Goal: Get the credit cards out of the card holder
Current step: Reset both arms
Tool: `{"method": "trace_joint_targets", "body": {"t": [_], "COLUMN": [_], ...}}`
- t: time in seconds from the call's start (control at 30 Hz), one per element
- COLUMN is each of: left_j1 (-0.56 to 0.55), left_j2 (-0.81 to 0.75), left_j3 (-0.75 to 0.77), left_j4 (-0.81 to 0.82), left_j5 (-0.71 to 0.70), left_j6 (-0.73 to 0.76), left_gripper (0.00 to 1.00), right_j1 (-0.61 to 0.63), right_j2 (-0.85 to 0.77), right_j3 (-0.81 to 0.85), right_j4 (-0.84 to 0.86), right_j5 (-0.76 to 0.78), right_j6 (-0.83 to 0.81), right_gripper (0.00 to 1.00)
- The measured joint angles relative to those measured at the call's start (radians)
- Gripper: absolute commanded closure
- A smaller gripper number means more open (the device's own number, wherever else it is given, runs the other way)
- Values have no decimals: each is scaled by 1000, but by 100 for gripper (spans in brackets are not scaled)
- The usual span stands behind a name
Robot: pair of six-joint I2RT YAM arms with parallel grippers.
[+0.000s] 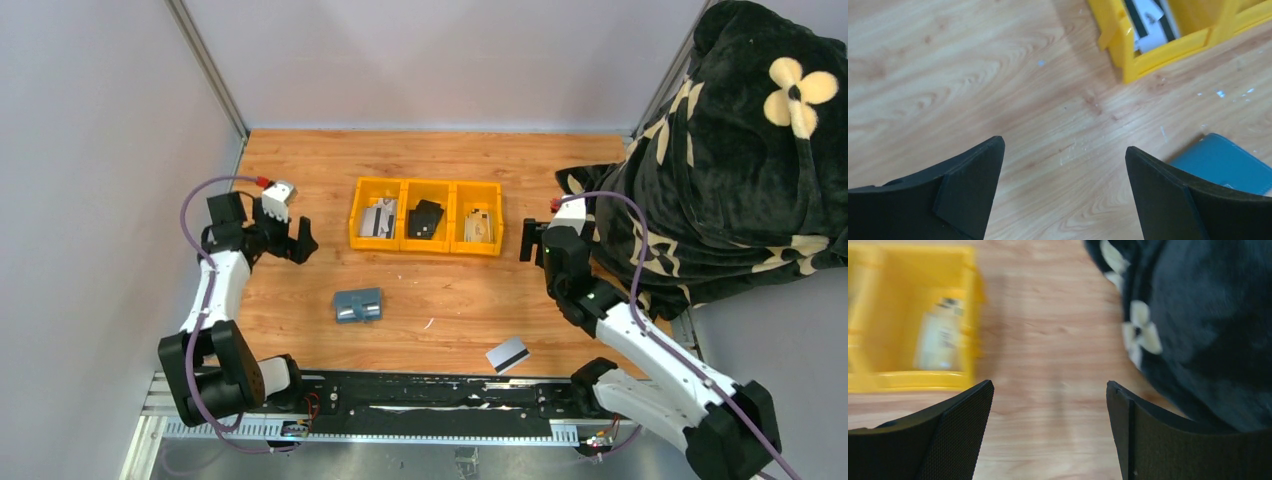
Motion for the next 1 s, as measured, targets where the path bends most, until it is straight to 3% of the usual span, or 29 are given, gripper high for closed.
{"method": "trace_joint_targets", "body": {"t": [0.13, 0.33, 0.53, 0.7, 0.83, 1.0], "left_j1": [13, 12, 6, 0, -16, -146], "left_j2": [-1, -2, 11, 39, 78, 90], "left_j3": [-260, -361, -550, -615, -650, -713], "left_j4": [298, 568, 1018, 1154, 1366, 1482], "left_j5": [-48, -112, -178, -232, -276, -380], "left_j6": [-134, -303, -465, -537, -602, -574], "left_gripper": [0, 0, 0, 0, 0, 0], "right_j1": [-90, -219, -372, -476, -511, -516], "right_j2": [115, 147, 208, 249, 339, 414], "right_j3": [-73, -209, -340, -378, -378, -412], "right_j4": [40, 236, 458, 621, 733, 880], "right_j5": [113, 150, 143, 80, 21, -106], "right_j6": [-57, -114, -134, -129, -133, -181], "right_gripper": [13, 13, 13, 13, 13, 12]}}
